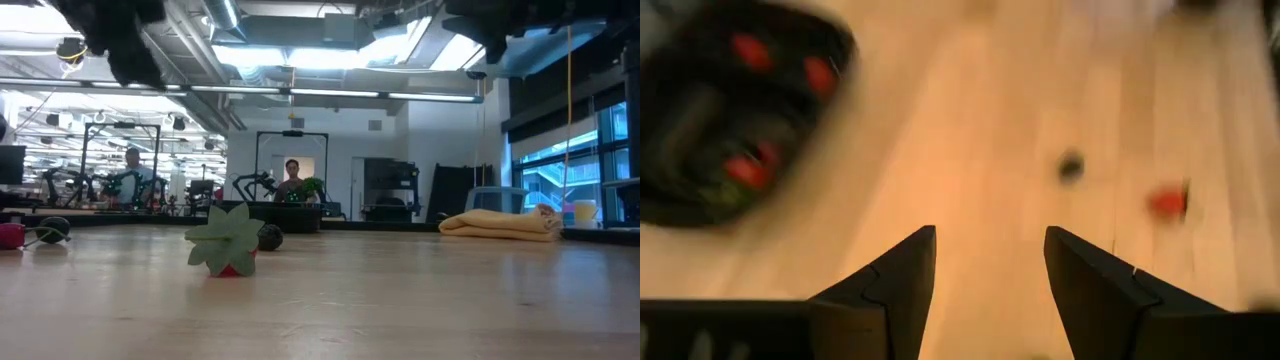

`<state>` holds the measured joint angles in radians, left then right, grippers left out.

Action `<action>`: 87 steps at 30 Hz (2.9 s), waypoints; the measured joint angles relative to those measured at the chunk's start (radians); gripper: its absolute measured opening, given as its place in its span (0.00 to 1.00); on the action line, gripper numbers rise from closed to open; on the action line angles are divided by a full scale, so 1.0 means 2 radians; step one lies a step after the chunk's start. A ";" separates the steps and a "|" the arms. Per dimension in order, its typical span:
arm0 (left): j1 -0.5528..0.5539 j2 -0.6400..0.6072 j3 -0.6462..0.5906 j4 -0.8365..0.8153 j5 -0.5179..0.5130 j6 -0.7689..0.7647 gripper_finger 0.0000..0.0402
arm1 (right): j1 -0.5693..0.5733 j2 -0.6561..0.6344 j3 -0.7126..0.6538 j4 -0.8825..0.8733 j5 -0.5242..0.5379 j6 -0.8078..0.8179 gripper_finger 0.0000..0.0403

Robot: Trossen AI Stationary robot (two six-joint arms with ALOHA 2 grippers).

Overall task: Pick and placing Produce into tupperware
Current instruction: Put the black cherry into the black bin

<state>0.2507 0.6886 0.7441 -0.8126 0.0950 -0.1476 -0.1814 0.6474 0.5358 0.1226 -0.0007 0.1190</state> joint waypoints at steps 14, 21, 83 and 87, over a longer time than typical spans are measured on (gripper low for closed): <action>-0.169 0.170 0.029 -0.022 0.000 0.109 0.45 | 0.000 0.024 0.000 -0.032 0.000 -0.027 0.35; -0.213 0.191 0.029 -0.019 0.003 0.065 0.45 | 0.000 0.046 0.000 -0.040 0.000 -0.037 0.35; -0.224 0.391 0.029 -0.061 -0.037 0.093 0.40 | 0.000 0.079 0.000 -0.050 0.000 -0.039 0.35; -0.224 0.412 0.029 -0.061 -0.037 0.104 0.40 | 0.000 0.079 0.000 -0.050 0.000 -0.039 0.35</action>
<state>-0.1970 1.5122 0.8021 -0.9342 0.0208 0.0605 -0.1810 0.8059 0.5362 0.0223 -0.0006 0.0406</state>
